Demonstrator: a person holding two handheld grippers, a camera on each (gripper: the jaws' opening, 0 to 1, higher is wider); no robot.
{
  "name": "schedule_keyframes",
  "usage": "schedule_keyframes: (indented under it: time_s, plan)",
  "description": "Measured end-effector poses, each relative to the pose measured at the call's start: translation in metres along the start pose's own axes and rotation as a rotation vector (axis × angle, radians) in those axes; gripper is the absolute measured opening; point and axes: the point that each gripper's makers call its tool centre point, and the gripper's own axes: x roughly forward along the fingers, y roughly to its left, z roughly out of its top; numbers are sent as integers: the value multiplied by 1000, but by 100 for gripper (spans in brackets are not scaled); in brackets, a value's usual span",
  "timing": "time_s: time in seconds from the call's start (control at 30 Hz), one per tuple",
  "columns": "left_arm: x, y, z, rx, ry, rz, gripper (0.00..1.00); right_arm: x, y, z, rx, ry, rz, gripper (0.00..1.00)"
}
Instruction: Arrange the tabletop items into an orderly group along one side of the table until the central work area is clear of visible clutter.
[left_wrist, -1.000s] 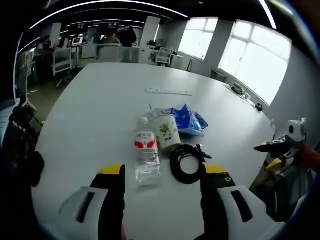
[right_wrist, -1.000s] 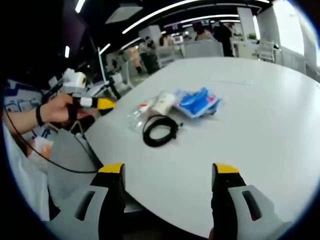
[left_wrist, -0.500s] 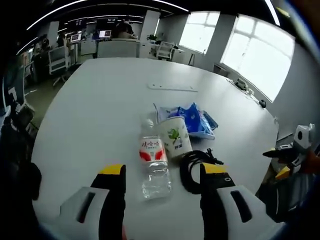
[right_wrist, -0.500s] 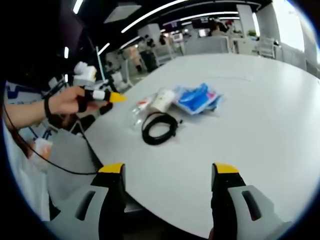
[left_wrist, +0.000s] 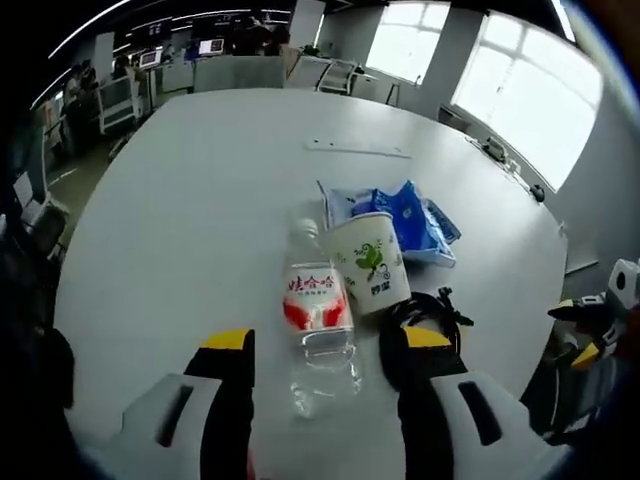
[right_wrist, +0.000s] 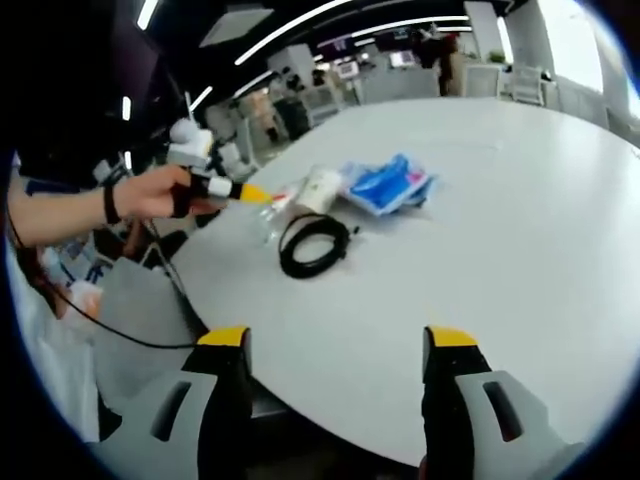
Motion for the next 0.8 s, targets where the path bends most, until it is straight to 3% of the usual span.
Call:
schedule_keyframes:
  time_s: [0.37, 0.8]
  plan:
    - [24, 2, -1, 20, 106, 18, 52, 0, -2, -7, 16, 12, -4, 67]
    - [34, 6, -13, -40, 158, 25, 38, 1, -8, -3, 24, 6, -11, 66]
